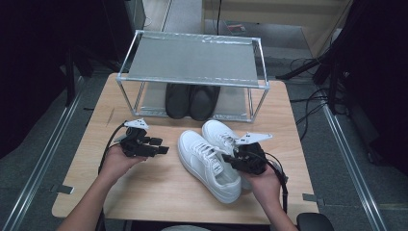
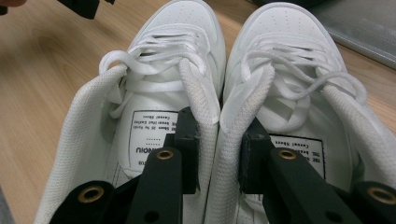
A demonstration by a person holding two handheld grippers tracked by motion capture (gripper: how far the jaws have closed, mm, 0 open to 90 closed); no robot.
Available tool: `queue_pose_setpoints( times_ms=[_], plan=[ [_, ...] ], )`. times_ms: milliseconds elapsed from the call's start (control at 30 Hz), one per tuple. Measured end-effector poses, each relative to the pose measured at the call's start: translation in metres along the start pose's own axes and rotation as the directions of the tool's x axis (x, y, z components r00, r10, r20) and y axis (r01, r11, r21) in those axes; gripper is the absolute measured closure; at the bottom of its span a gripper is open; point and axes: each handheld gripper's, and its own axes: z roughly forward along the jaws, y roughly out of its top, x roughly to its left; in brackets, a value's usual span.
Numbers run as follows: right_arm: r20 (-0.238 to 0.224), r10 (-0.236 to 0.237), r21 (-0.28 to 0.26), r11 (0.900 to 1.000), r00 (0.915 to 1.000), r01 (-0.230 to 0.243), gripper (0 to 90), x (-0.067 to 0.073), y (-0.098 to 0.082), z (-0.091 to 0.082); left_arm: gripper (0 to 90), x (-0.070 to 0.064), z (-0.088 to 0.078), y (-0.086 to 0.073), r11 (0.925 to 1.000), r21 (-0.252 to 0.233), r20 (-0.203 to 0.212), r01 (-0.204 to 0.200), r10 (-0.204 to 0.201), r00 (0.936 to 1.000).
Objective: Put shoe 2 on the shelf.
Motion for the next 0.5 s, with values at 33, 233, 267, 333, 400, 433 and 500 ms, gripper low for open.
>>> queue_pose_setpoints(
  times_ms=[33,233,267,333,400,433,500],
  plan=[
    [-0.005,0.0,0.001,1.0,1.0,0.0,75.0,0.0,0.0,-0.001,45.3,0.0,0.0,0.0,1.0,-0.004,-0.002,0.006,-0.006,1.0],
    [-0.043,-0.031,0.002,1.0,0.9986,0.031,75.0,0.001,0.004,-0.008,45.1,0.004,-0.004,-0.003,1.0,0.001,-0.021,0.006,-0.006,0.9998],
    [-0.051,-0.034,0.0,0.999,0.9981,0.034,75.1,0.001,0.005,-0.009,44.9,0.005,-0.005,-0.004,0.9999,-0.004,-0.024,0.013,-0.013,0.9996],
    [-0.072,-0.04,-0.003,0.999,0.9966,0.04,75.0,-0.001,0.007,-0.012,44.4,0.007,-0.007,-0.005,0.9998,-0.007,-0.031,0.018,-0.018,0.9994],
    [-0.091,-0.051,-0.004,0.999,0.9946,0.051,75.1,-0.002,0.009,-0.015,44.1,0.009,-0.009,-0.007,0.9996,-0.014,-0.037,0.023,-0.023,0.9991],
    [-0.1,-0.066,-0.008,0.998,0.9928,0.066,75.1,-0.003,0.01,-0.016,43.8,0.01,-0.01,-0.007,0.9996,-0.017,-0.037,0.022,-0.023,0.9991],
    [-0.116,-0.088,-0.008,0.996,0.9893,0.088,75.1,-0.004,0.012,-0.017,43.7,0.01,-0.011,-0.008,0.9995,-0.021,-0.043,0.024,-0.025,0.9987]
  ],
)
